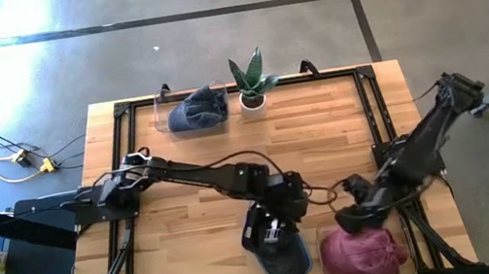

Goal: Pick & Place hat
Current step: Put the red cap into the bottom transparent bin

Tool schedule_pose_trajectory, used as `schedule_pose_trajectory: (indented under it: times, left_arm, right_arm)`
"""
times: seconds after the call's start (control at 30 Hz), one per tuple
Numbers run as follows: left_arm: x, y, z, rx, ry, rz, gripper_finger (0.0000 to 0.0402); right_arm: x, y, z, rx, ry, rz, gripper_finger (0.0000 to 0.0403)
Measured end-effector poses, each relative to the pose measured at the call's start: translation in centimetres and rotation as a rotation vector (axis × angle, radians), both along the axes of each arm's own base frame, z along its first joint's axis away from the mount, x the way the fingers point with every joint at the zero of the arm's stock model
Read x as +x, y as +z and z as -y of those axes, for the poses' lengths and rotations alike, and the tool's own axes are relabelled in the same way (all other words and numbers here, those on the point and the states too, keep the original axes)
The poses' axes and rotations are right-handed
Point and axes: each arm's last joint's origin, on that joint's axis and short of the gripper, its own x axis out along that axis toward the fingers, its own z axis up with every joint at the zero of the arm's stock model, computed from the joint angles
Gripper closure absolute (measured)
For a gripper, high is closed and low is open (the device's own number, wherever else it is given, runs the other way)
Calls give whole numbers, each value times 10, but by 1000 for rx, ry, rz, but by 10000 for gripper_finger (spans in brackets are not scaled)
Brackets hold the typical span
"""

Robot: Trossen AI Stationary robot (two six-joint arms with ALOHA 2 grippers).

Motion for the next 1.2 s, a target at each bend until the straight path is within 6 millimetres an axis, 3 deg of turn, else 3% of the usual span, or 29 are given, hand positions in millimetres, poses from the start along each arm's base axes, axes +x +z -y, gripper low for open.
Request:
schedule_pose_trajectory:
  times: [0.13,0.27,0.47,0.57,0.73,0.9,1.03,1.2]
  left_arm:
    - [-5,-7,-3,27,8,-73,309]
    - [-7,-1,-2,9,1,-68,323]
    - [-6,-3,-3,26,35,-71,327]
    - [-6,-4,-4,37,43,-79,328]
    - [-8,-5,-5,71,75,-100,328]
    - [-19,16,-9,104,113,-69,328]
    - [-21,20,-10,118,124,-65,328]
    - [-24,18,-11,128,121,-95,328]
  right_arm:
    - [-1,-49,12,82,50,-104,381]
    - [-8,-70,0,285,176,-153,399]
    - [-31,-85,-10,285,77,-322,395]
    - [-34,-87,-10,263,70,-319,401]
    - [-30,-54,-7,349,106,-244,397]
    - [-28,-29,-3,270,72,-40,400]
    - [-23,-52,-4,105,95,27,402]
    - [-21,-89,-11,47,294,-58,402]
